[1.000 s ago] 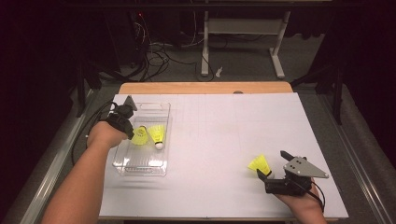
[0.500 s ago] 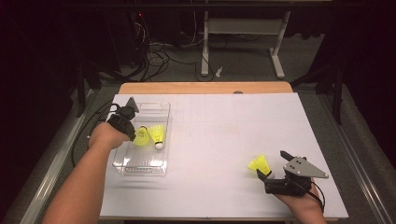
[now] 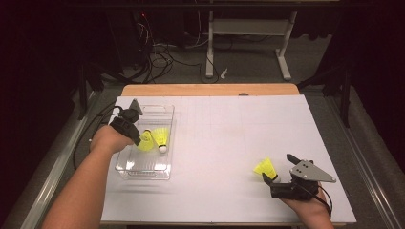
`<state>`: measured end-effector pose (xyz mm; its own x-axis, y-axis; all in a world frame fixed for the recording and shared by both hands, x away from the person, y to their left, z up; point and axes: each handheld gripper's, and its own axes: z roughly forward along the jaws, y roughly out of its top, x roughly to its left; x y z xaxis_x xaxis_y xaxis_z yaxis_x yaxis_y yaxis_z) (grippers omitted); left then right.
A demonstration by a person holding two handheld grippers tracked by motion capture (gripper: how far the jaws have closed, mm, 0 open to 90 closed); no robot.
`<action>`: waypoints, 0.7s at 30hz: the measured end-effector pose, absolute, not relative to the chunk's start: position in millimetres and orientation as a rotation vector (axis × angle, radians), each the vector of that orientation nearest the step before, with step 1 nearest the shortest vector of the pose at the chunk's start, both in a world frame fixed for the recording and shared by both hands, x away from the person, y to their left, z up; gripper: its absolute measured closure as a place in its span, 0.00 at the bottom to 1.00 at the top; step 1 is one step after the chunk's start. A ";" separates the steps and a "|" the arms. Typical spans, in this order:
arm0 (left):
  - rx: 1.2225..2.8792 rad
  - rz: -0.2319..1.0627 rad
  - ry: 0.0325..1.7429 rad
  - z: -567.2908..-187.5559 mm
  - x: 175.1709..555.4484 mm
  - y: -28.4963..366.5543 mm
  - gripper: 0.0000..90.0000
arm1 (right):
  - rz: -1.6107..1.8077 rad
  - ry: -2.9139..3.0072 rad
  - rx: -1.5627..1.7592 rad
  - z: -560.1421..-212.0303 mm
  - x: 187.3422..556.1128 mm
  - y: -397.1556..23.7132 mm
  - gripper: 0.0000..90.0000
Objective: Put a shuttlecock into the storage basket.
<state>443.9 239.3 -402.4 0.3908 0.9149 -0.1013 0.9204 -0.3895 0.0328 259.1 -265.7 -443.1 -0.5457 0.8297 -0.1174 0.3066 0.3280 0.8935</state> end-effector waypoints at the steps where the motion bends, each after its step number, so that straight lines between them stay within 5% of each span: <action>1: 2.552 -0.104 1.683 -401.5 442.9 238.8 0.83 | 1.178 2.021 0.995 -443.1 259.1 -265.6 0.01; 21: 2.595 -0.120 1.608 -376.6 419.6 231.5 0.65 | 1.180 2.020 0.994 -442.4 258.2 -264.6 0.01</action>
